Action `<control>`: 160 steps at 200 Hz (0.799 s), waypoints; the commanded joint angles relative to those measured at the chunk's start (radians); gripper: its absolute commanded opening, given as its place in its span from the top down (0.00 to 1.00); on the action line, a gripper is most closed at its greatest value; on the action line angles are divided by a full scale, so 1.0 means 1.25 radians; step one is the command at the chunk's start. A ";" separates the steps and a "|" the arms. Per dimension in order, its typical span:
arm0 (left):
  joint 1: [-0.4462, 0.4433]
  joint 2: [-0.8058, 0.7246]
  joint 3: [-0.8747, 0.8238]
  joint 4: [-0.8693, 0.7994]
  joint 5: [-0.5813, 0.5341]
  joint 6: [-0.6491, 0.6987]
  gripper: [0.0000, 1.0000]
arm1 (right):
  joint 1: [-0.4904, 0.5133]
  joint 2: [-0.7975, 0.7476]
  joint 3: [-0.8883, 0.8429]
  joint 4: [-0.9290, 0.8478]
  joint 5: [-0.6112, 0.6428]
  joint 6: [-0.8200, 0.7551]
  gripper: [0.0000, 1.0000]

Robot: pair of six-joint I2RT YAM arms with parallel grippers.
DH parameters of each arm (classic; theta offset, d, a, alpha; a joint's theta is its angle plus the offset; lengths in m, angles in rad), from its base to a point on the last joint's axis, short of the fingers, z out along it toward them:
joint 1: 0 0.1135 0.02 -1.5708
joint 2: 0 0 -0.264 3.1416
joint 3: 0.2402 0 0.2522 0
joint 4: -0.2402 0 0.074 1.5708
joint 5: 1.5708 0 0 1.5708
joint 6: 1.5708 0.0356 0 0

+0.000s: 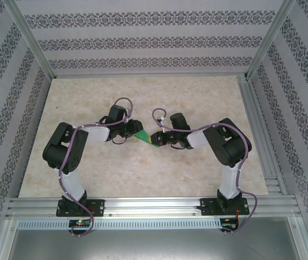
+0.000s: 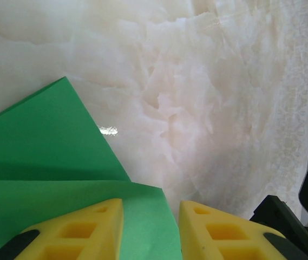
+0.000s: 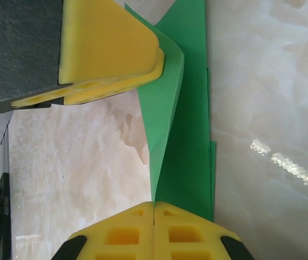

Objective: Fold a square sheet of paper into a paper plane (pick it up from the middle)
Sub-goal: Fold the wing for the fifth time at the center of the table.

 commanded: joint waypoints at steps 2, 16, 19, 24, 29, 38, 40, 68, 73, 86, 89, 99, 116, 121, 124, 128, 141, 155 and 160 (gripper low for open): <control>-0.005 -0.042 -0.017 0.011 -0.003 0.011 0.66 | 0.014 0.022 -0.001 0.041 -0.020 0.026 0.99; -0.005 -0.053 -0.030 0.033 0.008 0.010 0.64 | 0.015 0.029 0.000 0.052 -0.027 0.041 1.00; -0.005 -0.056 -0.033 0.038 0.010 0.008 0.64 | 0.015 0.031 0.000 0.054 -0.028 0.044 1.00; -0.005 -0.059 -0.038 0.050 0.016 0.008 0.63 | 0.016 0.034 0.002 0.056 -0.031 0.049 1.00; -0.004 -0.063 -0.044 0.060 0.022 0.005 0.62 | 0.016 0.036 0.002 0.056 -0.034 0.053 1.00; -0.005 -0.070 -0.053 0.077 0.030 0.002 0.61 | 0.017 0.041 0.006 0.055 -0.036 0.058 1.00; -0.005 -0.070 -0.056 0.080 0.032 0.002 0.61 | 0.017 0.041 0.007 0.055 -0.036 0.059 1.00; -0.006 -0.075 -0.073 0.098 0.047 0.000 0.59 | 0.018 0.050 0.016 0.047 -0.031 0.074 1.00; -0.007 -0.074 -0.075 0.097 0.049 0.001 0.59 | 0.018 0.052 0.018 0.045 -0.030 0.077 1.00; -0.006 -0.068 -0.076 0.098 0.051 0.005 0.59 | 0.015 0.054 0.019 0.041 -0.023 0.085 1.00; -0.006 -0.067 -0.075 0.098 0.051 0.006 0.59 | 0.014 0.054 0.019 0.041 -0.021 0.088 1.00; -0.007 -0.063 -0.074 0.101 0.052 0.005 0.59 | 0.011 0.056 0.018 0.043 -0.019 0.096 1.00; -0.007 -0.059 -0.071 0.105 0.055 0.005 0.59 | 0.003 0.055 0.013 0.049 -0.011 0.116 1.00; -0.006 -0.058 -0.069 0.106 0.057 0.007 0.59 | 0.000 0.056 0.011 0.049 -0.009 0.122 1.00; -0.006 -0.058 -0.069 0.107 0.057 0.007 0.59 | -0.001 0.056 0.010 0.051 -0.008 0.124 1.00; -0.006 -0.058 -0.069 0.108 0.057 0.008 0.59 | -0.003 0.056 0.009 0.052 -0.006 0.129 1.00; -0.006 -0.057 -0.066 0.105 0.057 0.011 0.59 | -0.010 0.057 0.001 0.066 -0.004 0.146 1.00; -0.007 -0.054 -0.061 0.106 0.057 0.015 0.59 | -0.014 0.061 -0.008 0.086 -0.006 0.165 1.00; -0.007 -0.052 -0.061 0.107 0.057 0.014 0.59 | -0.016 0.061 -0.010 0.094 -0.007 0.171 1.00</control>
